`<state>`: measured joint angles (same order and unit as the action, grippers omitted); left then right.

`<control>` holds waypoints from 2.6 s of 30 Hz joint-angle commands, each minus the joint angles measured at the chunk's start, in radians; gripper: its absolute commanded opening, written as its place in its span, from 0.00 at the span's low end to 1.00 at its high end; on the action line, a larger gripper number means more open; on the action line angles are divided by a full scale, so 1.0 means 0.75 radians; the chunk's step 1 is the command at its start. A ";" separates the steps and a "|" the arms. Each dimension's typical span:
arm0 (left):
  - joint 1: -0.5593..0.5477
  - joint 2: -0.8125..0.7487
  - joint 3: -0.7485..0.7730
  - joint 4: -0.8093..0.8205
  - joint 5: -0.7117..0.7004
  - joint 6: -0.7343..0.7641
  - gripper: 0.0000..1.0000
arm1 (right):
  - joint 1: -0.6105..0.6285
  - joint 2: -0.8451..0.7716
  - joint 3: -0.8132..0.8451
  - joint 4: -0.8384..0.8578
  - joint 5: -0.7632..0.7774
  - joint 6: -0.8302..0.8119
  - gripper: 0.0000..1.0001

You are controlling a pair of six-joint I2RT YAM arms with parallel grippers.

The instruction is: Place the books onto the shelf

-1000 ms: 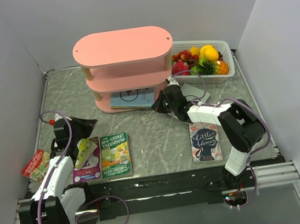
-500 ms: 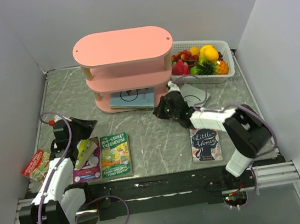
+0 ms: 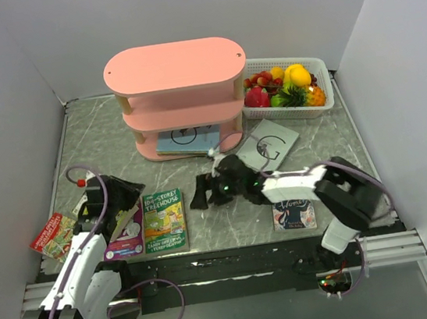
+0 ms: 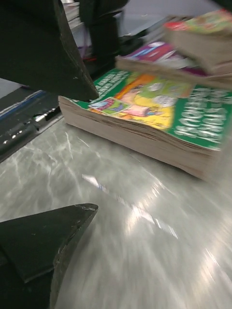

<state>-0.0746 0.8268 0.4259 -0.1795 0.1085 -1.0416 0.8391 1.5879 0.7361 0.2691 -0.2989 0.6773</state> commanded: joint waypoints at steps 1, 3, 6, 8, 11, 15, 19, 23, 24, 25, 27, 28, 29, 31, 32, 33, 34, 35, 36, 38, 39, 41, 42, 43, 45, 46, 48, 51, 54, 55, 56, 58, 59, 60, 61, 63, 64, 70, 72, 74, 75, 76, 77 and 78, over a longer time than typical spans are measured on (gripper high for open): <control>-0.027 0.045 -0.020 -0.290 -0.226 -0.100 0.22 | 0.124 0.183 0.170 0.085 -0.129 0.080 0.98; -0.031 0.104 -0.042 -0.329 -0.235 -0.135 0.18 | 0.159 0.273 0.233 0.048 -0.113 0.101 0.99; -0.062 0.159 -0.087 -0.319 -0.202 -0.166 0.05 | 0.209 0.357 0.309 0.015 -0.076 0.136 0.99; -0.078 0.162 -0.097 -0.315 -0.206 -0.182 0.04 | 0.235 0.396 0.336 -0.009 -0.039 0.164 0.99; -0.087 0.133 -0.126 -0.286 -0.196 -0.192 0.01 | 0.250 0.431 0.334 0.001 -0.035 0.195 0.98; -0.087 0.102 -0.165 -0.252 -0.155 -0.202 0.01 | 0.252 0.468 0.295 0.136 -0.074 0.269 0.87; -0.087 0.096 -0.210 -0.209 -0.114 -0.211 0.01 | 0.246 0.507 0.240 0.363 -0.113 0.377 0.77; -0.087 0.088 -0.224 -0.198 -0.094 -0.202 0.01 | 0.248 0.532 0.197 0.551 -0.070 0.455 0.47; -0.087 0.082 -0.222 -0.200 -0.092 -0.198 0.01 | 0.248 0.519 0.187 0.551 -0.054 0.455 0.26; -0.087 0.078 -0.216 -0.213 -0.092 -0.194 0.01 | 0.248 0.505 0.172 0.543 -0.033 0.437 0.13; -0.087 0.057 -0.208 -0.225 -0.090 -0.192 0.01 | 0.248 0.436 0.158 0.496 -0.027 0.408 0.00; -0.087 0.045 -0.196 -0.237 -0.089 -0.192 0.01 | 0.243 0.403 0.144 0.468 -0.025 0.355 0.00; -0.087 0.017 -0.186 -0.276 -0.085 -0.194 0.01 | 0.247 0.318 0.144 0.429 -0.029 0.322 0.00; -0.087 -0.030 -0.129 -0.323 -0.102 -0.186 0.01 | 0.248 0.215 0.162 0.202 -0.039 0.222 0.00; -0.085 -0.059 -0.100 -0.378 -0.106 -0.176 0.02 | 0.243 0.113 0.168 0.115 -0.066 0.198 0.00; -0.087 -0.116 -0.069 -0.405 -0.116 -0.168 0.06 | 0.239 0.064 0.176 0.031 -0.088 0.169 0.00; -0.087 -0.141 0.000 -0.429 -0.128 -0.145 0.08 | 0.233 0.015 0.196 -0.138 -0.113 0.112 0.00; -0.087 -0.165 0.041 -0.460 -0.136 -0.133 0.12 | 0.225 -0.081 0.201 -0.207 -0.167 0.087 0.00; -0.087 -0.212 0.082 -0.513 -0.141 -0.119 0.16 | 0.209 -0.131 0.207 -0.276 -0.184 0.061 0.00; -0.085 -0.245 0.195 -0.552 -0.137 -0.053 0.26 | 0.188 -0.272 0.225 -0.473 -0.217 -0.009 0.00; -0.085 -0.274 0.248 -0.562 -0.114 -0.021 0.36 | 0.160 -0.313 0.244 -0.534 -0.256 -0.028 0.00; -0.083 -0.303 0.283 -0.552 0.030 0.088 0.54 | 0.109 -0.403 0.272 -0.651 -0.333 -0.062 0.00; -0.083 -0.313 0.295 -0.540 0.094 0.118 0.69 | 0.056 -0.432 0.282 -0.659 -0.445 -0.064 0.00; -0.083 -0.329 0.293 -0.504 0.157 0.161 0.75 | 0.025 -0.478 0.289 -0.660 -0.495 -0.062 0.00; -0.083 -0.380 0.265 -0.438 0.386 0.188 0.85 | -0.022 -0.514 0.299 -0.651 -0.666 -0.060 0.00; -0.083 -0.395 0.252 -0.381 0.450 0.198 0.86 | -0.059 -0.544 0.295 -0.635 -0.718 -0.042 0.00; -0.085 -0.421 0.185 -0.279 0.671 0.196 0.87 | -0.078 -0.567 0.305 -0.623 -0.789 -0.042 0.00; -0.087 -0.460 0.116 -0.097 0.832 0.141 0.89 | -0.084 -0.583 0.334 -0.672 -0.890 -0.095 0.00; -0.087 -0.477 0.060 0.132 0.977 0.058 0.90 | -0.084 -0.604 0.328 -0.684 -0.941 -0.097 0.00; -0.087 -0.479 0.048 0.182 1.002 0.011 0.90 | -0.084 -0.606 0.330 -0.698 -0.945 -0.105 0.00; -0.087 -0.479 0.038 0.229 1.023 -0.010 0.90 | -0.082 -0.602 0.334 -0.717 -0.953 -0.114 0.00; -0.089 -0.479 0.013 0.345 1.064 -0.055 0.90 | -0.084 -0.591 0.350 -0.759 -0.953 -0.130 0.00; -0.089 -0.483 0.005 0.374 1.076 -0.067 0.90 | -0.084 -0.589 0.356 -0.770 -0.949 -0.136 0.00; -0.089 -0.487 -0.009 0.427 1.095 -0.078 0.90 | -0.086 -0.585 0.366 -0.780 -0.947 -0.140 0.00; -0.091 -0.487 -0.018 0.454 1.123 -0.102 0.90 | -0.084 -0.577 0.373 -0.798 -0.945 -0.154 0.00; -0.105 -0.489 -0.048 0.547 1.160 -0.133 0.89 | -0.084 -0.565 0.395 -0.811 -0.947 -0.169 0.00; -0.109 -0.489 -0.059 0.574 1.195 -0.157 0.89 | -0.084 -0.545 0.405 -0.821 -0.951 -0.173 0.00; -0.142 -0.481 -0.081 0.583 1.267 -0.115 0.89 | -0.088 -0.457 0.503 -0.856 -0.976 -0.212 0.00; -0.146 -0.477 -0.075 0.544 1.275 -0.084 0.89 | -0.086 -0.436 0.560 -0.893 -0.980 -0.236 0.00; -0.148 -0.477 -0.079 0.562 1.289 -0.078 0.84 | -0.086 -0.405 0.597 -0.915 -0.990 -0.249 0.00; -0.150 -0.479 -0.083 0.573 1.289 -0.082 0.68 | -0.088 -0.389 0.632 -0.944 -0.990 -0.271 0.00; -0.150 -0.479 -0.087 0.595 1.291 -0.104 0.57 | -0.086 -0.381 0.647 -0.960 -0.990 -0.279 0.00; -0.150 -0.473 -0.089 0.666 1.295 -0.122 0.43 | -0.088 -0.377 0.659 -0.970 -0.990 -0.285 0.00; -0.150 -0.468 -0.089 0.693 1.295 -0.141 0.13 | -0.088 -0.369 0.679 -0.995 -0.988 -0.300 0.00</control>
<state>-0.1833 0.4694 0.3630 0.2096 1.0386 -1.1263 0.7761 1.3106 1.1454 -0.4564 -0.9783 0.4953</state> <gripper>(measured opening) 0.496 0.340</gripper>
